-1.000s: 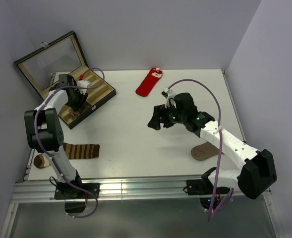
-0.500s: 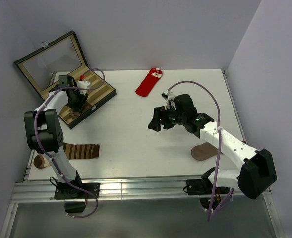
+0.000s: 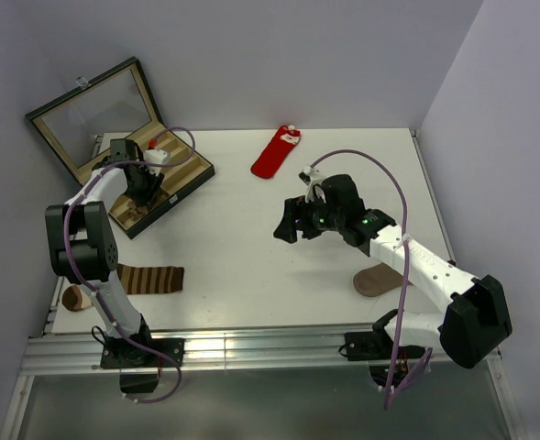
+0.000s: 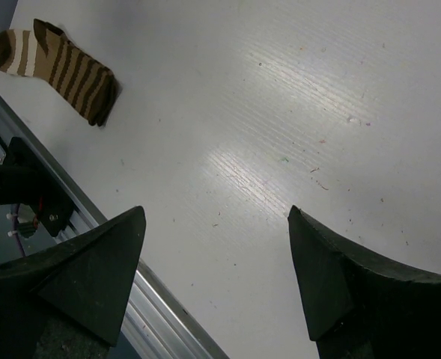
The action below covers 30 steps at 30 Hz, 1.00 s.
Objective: Roll the socks
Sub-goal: Place the sock in the storage box.
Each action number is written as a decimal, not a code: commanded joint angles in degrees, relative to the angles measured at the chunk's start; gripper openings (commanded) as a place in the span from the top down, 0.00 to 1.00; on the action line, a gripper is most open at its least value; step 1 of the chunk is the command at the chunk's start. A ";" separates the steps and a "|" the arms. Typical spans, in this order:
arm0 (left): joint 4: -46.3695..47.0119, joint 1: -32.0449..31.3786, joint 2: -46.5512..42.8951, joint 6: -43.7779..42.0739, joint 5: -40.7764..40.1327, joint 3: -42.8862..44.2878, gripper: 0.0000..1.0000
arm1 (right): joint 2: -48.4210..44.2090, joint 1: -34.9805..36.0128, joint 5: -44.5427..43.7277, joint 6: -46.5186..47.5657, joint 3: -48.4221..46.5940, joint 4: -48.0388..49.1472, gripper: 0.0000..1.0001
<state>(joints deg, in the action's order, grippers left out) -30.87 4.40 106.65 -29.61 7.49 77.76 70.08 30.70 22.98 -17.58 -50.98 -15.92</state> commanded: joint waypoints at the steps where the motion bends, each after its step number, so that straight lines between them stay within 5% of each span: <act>1: -5.60 -2.47 1.37 1.57 7.37 -1.64 0.79 | -1.35 -0.38 -0.22 0.01 0.18 2.12 0.16; 18: -2.44 -1.07 1.46 5.08 0.78 -2.08 0.81 | -1.27 -0.38 -0.74 0.18 0.71 2.21 0.16; 24: -3.41 -0.80 0.67 4.38 4.29 -1.11 0.81 | -1.18 -0.38 -0.75 0.71 0.36 2.12 0.16; 27: -2.09 -1.06 -0.12 4.56 3.06 -1.90 0.97 | -1.00 -0.38 -0.75 0.53 0.36 2.21 0.16; 30: -2.08 -0.98 -0.39 4.65 4.11 -2.00 1.00 | -0.92 -0.38 -0.57 0.18 0.88 2.83 0.16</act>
<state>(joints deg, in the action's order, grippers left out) -30.02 4.21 106.63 -27.27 5.72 77.69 70.08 30.70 22.96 -17.54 -50.94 -15.84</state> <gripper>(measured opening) 0.471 0.838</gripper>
